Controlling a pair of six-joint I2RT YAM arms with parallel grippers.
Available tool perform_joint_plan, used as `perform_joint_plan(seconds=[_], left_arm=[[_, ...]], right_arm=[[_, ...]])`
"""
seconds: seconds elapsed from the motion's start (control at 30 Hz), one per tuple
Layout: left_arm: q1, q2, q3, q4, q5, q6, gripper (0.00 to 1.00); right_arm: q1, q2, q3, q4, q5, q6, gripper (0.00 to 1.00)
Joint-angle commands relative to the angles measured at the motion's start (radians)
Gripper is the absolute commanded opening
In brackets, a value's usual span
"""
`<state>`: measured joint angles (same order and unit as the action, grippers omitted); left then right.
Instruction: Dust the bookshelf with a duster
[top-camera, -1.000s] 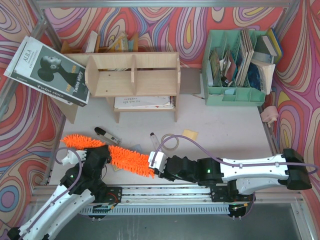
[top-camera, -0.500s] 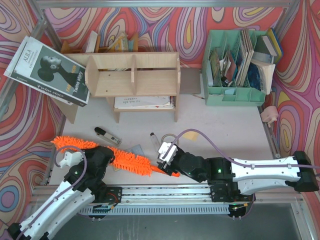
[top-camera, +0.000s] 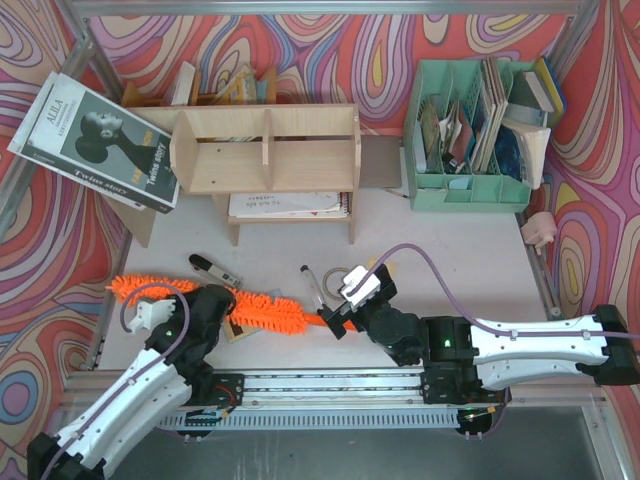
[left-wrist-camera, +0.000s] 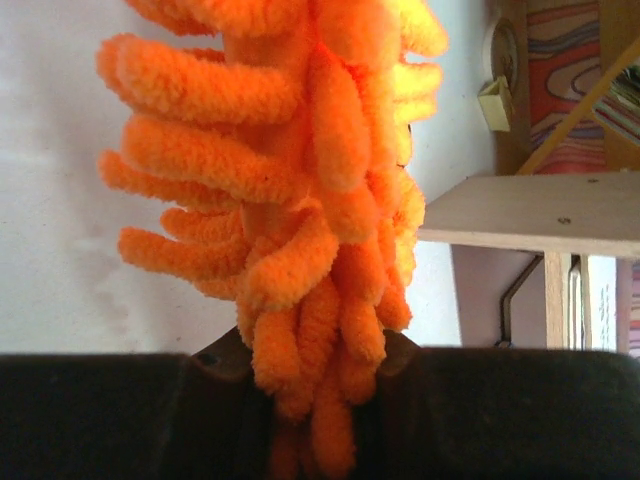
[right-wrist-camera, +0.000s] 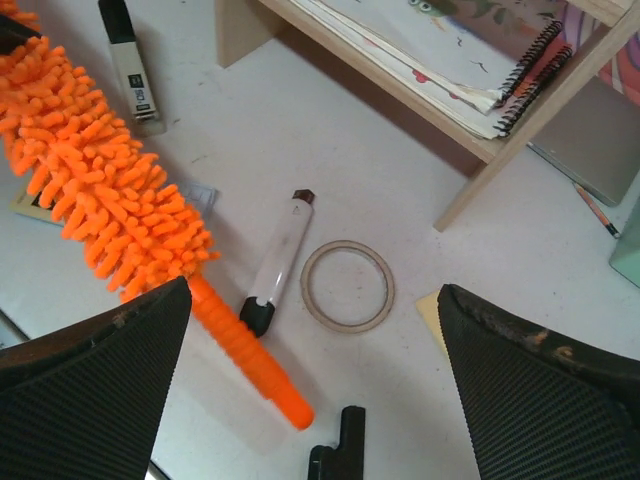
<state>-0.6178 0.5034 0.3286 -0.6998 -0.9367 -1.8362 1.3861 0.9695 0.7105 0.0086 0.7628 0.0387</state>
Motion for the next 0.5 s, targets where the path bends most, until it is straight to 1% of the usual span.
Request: perform_joint_plan(seconds=[0.0,0.13,0.2,0.33,0.4,0.47], left_arm=[[0.104,0.032,-0.061,0.219,0.116,0.009,0.00],[0.200,0.081,-0.115,0.332,0.219,0.008,0.00],[0.216,0.107,-0.130,0.365,0.235,0.006,0.00],[0.238,0.151,-0.152,0.421,0.248,0.009,0.05],[0.244,0.166,-0.155,0.426,0.257,0.013,0.11],[0.247,0.171,-0.143,0.390,0.255,0.014,0.28]], right_arm=[[-0.002,0.001,-0.002,-0.002,0.067,0.079,0.99],[-0.002,0.029,0.010,-0.025,0.081,0.116,0.99],[-0.003,0.038,0.016,-0.038,0.088,0.128,0.99],[-0.004,0.051,0.023,-0.050,0.102,0.143,0.99],[-0.004,0.054,0.025,-0.054,0.107,0.148,0.99],[-0.003,0.056,0.026,-0.057,0.115,0.152,0.99]])
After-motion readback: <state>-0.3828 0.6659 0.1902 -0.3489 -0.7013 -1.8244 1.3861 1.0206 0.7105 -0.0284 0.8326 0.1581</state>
